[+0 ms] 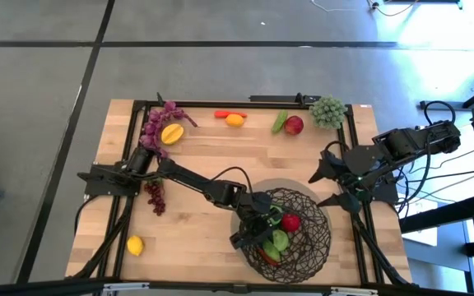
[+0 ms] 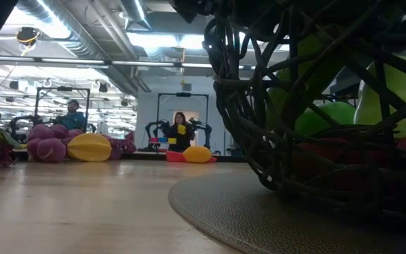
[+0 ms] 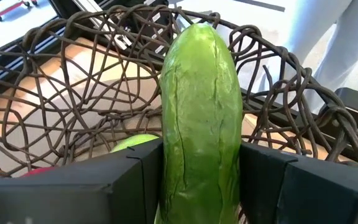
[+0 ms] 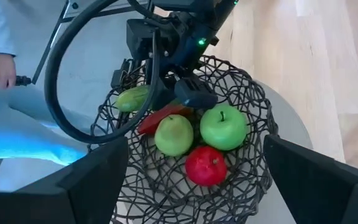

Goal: Build produce basket
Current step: Put the bottom cucumber into the wire basket

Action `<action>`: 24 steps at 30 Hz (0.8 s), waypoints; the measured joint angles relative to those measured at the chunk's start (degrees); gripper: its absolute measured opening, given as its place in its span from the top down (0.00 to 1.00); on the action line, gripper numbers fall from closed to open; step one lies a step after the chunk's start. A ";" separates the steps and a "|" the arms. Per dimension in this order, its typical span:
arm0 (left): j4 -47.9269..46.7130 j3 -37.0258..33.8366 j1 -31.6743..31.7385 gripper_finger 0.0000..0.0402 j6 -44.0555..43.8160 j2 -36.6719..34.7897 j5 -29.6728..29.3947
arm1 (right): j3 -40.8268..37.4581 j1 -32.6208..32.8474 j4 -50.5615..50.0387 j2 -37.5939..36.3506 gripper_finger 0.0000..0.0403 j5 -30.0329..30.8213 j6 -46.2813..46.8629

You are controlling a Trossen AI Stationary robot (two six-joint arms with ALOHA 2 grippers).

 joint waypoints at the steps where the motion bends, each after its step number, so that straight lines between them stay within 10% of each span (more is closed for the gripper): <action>1: 0.02 0.00 0.00 0.64 0.03 0.00 -0.04 | 0.00 -0.01 0.00 0.00 0.09 0.04 -0.02; 24: -0.29 0.00 0.00 0.63 -1.29 -0.04 -0.12 | 0.00 -0.02 0.00 0.00 0.09 0.25 -1.30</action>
